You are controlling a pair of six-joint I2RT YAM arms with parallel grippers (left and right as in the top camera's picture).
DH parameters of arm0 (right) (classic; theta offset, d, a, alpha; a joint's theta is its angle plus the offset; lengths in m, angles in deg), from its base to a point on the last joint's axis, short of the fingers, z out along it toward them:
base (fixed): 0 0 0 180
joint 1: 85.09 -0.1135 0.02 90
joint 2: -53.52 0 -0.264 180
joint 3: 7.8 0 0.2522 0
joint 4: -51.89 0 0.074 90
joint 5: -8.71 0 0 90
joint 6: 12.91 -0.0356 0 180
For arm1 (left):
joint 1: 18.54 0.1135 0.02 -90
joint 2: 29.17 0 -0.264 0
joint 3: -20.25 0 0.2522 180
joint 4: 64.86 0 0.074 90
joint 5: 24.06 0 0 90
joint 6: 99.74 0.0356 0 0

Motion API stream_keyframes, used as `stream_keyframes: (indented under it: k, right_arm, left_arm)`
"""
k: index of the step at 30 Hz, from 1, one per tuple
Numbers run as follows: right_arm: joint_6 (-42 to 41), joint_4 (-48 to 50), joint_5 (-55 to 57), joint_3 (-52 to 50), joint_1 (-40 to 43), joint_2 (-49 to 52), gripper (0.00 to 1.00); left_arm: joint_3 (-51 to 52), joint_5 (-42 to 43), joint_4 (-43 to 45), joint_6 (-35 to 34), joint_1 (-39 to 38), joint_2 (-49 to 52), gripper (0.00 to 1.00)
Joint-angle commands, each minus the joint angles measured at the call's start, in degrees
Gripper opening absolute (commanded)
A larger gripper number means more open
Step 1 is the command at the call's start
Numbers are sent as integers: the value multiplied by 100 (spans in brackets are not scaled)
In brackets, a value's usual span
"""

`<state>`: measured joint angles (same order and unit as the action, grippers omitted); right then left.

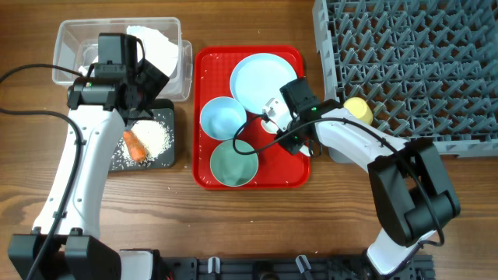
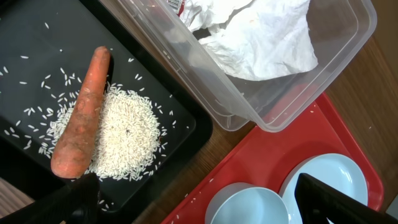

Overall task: Sort waste into correct bins and load items into the dishwasher rack
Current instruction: 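Grasp the white spoon on the red tray with the right gripper, then carry the spoon right and insert it into the dishwasher rack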

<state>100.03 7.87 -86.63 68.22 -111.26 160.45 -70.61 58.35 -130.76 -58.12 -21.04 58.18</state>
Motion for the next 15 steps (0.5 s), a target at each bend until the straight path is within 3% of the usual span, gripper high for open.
stream_keyframes:
  k: [1,4,10,15]
  right_arm:
    - [-463,-162,494,-57,0,179,4]
    - [-815,-415,492,157,0,52,4]
    - [-1504,-1707,332,1626,81,-890,4]
    - [-2267,-1368,1080,1784,693,-1891,4]
  left_arm:
    - [28,4,-2,-96,11,57,100]
    - [28,4,-4,-96,11,57,100]
    - [28,4,-4,-96,11,57,100]
    - [28,4,-4,-96,11,57,100]
